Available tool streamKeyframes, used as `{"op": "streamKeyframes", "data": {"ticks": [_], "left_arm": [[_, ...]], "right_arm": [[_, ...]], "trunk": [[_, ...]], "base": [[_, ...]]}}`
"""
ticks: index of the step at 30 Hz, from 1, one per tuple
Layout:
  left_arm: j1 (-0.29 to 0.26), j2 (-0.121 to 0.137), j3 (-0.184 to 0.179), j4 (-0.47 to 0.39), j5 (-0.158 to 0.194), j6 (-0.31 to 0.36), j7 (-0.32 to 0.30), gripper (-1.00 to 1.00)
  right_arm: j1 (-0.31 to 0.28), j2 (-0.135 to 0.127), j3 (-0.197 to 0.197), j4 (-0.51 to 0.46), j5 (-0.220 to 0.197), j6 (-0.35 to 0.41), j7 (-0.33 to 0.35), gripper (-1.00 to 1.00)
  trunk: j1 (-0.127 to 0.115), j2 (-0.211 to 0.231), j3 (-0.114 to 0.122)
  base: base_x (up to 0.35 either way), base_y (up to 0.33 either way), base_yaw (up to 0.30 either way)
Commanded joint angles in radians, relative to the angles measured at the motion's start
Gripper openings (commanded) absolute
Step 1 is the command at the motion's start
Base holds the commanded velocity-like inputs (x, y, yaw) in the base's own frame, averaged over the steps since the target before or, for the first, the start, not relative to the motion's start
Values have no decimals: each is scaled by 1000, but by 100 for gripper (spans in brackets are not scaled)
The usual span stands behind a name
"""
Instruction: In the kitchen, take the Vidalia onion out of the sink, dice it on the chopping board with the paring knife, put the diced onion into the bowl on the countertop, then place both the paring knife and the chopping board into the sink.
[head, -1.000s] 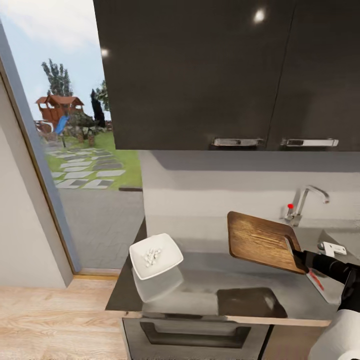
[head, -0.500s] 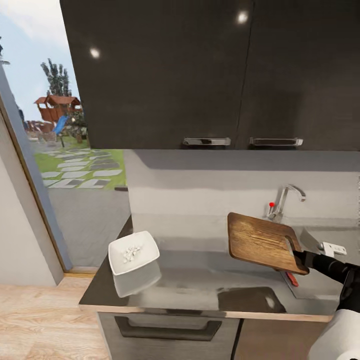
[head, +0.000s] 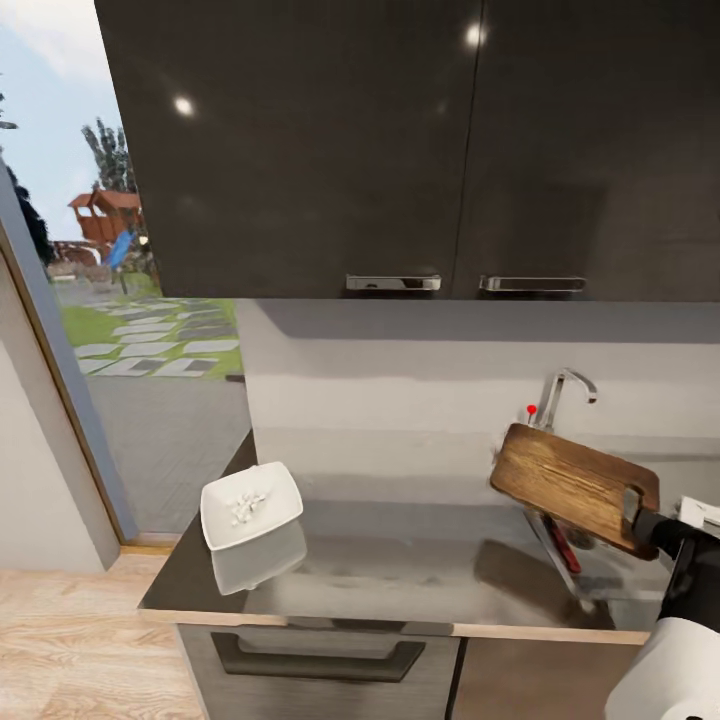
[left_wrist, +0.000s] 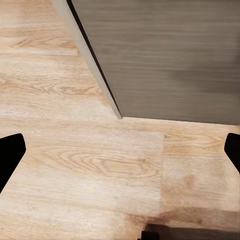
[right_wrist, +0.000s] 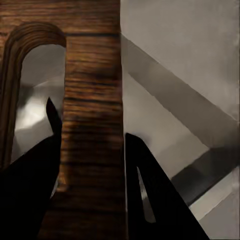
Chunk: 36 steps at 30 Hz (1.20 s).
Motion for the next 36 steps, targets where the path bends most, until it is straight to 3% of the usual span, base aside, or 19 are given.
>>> {"op": "streamKeyframes", "data": {"ticks": [1,3,9,12,15,19,23,24,25,26,29,31,36], "left_arm": [[-2,-1,-9,4,7,-6,1,100],[-2,-1,-9,4,7,-6,1,100],[-2,-1,-9,4,7,-6,1,100],[-2,-1,-9,4,7,-6,1,100],[-2,-1,-9,4,7,-6,1,100],[-2,-1,-9,4,7,-6,1,100],[-2,-1,-9,4,7,-6,1,100],[-2,-1,-9,4,7,-6,1,100],[-2,-1,-9,4,7,-6,1,100],[-2,-1,-9,4,7,-6,1,100],[-2,-1,-9,4,7,-6,1,100],[-2,-1,-9,4,7,-6,1,100],[-2,-1,-9,4,7,-6,1,100]], "right_arm": [[-1,4,1,-1,-38,5,-51,-100],[-1,11,3,-1,-86,4,-147,-100],[-1,15,3,-1,-109,0,-256,-100],[-1,23,2,9,-117,-28,-343,-100],[-1,37,2,39,-157,-83,-482,-100],[-1,42,10,73,-279,-114,-663,-100],[-1,44,56,105,-397,-120,-803,-100],[-1,44,62,114,-439,-124,-844,-100],[-1,45,77,125,-508,-135,-908,-100],[-1,46,107,132,-576,-157,-969,-100],[-1,53,229,139,-692,-231,-1094,-100],[-1,55,260,140,-717,-249,-1137,-100],[-1,60,275,140,-731,-256,-1157,-100]], "trunk": [[0,-2,-2],[0,-2,-2],[0,-2,-2],[0,-2,-2],[0,-2,-2],[0,-2,-2],[0,-2,-2],[0,-2,-2],[0,-2,-2],[0,-2,-2],[0,-2,-2],[0,-2,-2],[0,-2,-2]], "base": [[0,0,0],[0,0,0],[0,0,0],[0,0,0],[0,0,0],[0,0,0],[0,0,0],[0,0,0],[0,0,0],[0,0,0],[0,0,0],[0,0,0],[0,0,0]]}}
